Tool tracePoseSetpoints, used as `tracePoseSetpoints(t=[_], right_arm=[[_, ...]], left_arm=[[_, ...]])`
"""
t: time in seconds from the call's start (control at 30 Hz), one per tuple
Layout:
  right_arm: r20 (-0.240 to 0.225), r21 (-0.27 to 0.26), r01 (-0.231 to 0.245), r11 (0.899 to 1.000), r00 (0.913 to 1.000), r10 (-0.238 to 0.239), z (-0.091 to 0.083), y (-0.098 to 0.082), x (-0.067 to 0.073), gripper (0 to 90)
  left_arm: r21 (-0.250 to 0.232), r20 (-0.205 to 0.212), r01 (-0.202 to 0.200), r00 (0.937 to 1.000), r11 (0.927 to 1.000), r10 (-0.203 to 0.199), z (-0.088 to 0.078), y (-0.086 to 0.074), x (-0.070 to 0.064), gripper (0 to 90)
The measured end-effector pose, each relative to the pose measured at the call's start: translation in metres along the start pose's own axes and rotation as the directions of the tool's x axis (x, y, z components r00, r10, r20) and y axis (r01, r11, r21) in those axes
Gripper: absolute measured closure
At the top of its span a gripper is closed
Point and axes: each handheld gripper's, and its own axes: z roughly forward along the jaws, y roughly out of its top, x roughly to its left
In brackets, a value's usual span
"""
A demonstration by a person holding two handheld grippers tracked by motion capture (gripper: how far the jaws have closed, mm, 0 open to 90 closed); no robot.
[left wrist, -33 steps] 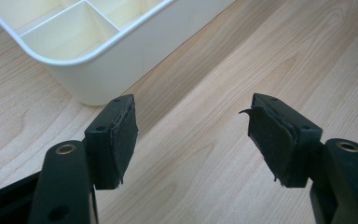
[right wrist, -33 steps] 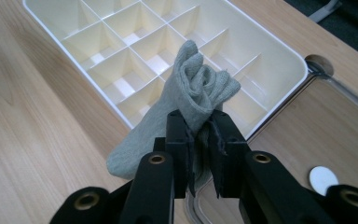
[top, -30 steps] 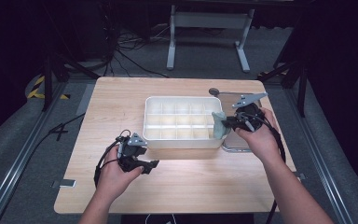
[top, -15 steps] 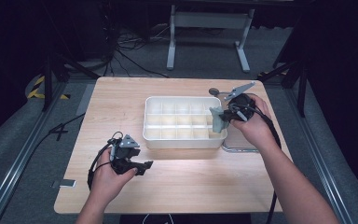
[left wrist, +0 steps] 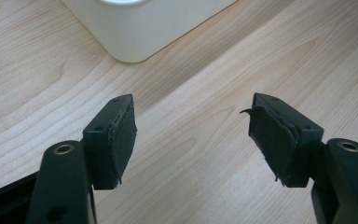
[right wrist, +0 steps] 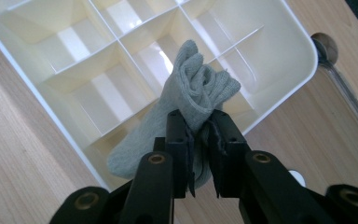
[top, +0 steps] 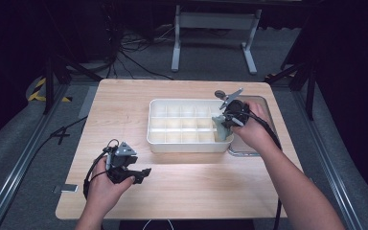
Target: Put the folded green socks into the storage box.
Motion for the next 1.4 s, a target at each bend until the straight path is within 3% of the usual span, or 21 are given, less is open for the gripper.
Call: tracePoseSetpoints(t=[0.13,0.37,0.47,0.5,0.9,1.13,1.2,1.27,1.4], right_arm=[[-0.014,0.022,0.009,1.0,0.9999,-0.009,0.006,0.0,0.002,78.9],[-0.064,0.116,-0.014,0.993,0.9978,0.021,0.027,-0.003,0.007,79.7],[-0.073,0.138,-0.026,0.99,0.9967,0.036,0.03,-0.004,0.008,80.3],[-0.083,0.148,-0.028,0.989,0.9957,0.041,0.032,-0.005,0.008,80.8],[-0.071,0.239,-0.043,0.97,0.9956,0.062,0.052,-0.01,0.014,84.8],[-0.088,0.23,-0.064,0.971,0.9924,0.086,0.052,-0.011,0.011,83.5],[-0.107,0.214,-0.085,0.973,0.9882,0.11,0.045,-0.011,0.01,78.1],[-0.126,0.189,-0.115,0.975,0.9821,0.14,0.034,-0.009,0.009,67.3],[-0.133,0.161,-0.132,0.978,0.979,0.154,0.016,-0.005,0.005,57.3]], left_arm=[[0.0,-0.009,0.008,0.9999,1.0,-0.008,-0.001,-0.002,0.001,32.7],[-0.007,-0.005,-0.004,1.0,1.0,0.004,0.001,-0.001,0.001,32.8],[-0.008,-0.002,0.015,0.9999,0.9999,-0.015,0.002,0.0,0.0,32.7],[-0.004,0.0,0.002,1.0,1.0,-0.002,0.003,0.0,0.001,32.7],[0.0,0.013,-0.013,0.9998,0.9999,0.013,0.009,0.006,-0.002,32.4],[0.005,0.017,-0.017,0.9997,0.9998,0.017,0.01,0.007,-0.003,32.4],[0.009,0.014,-0.013,0.9998,0.9999,0.013,0.01,0.007,-0.002,32.4],[0.015,0.016,-0.017,0.9997,0.9997,0.016,0.009,0.007,-0.002,32.3],[0.009,0.02,-0.014,0.9997,0.9999,0.013,0.011,0.006,-0.003,32.3]])
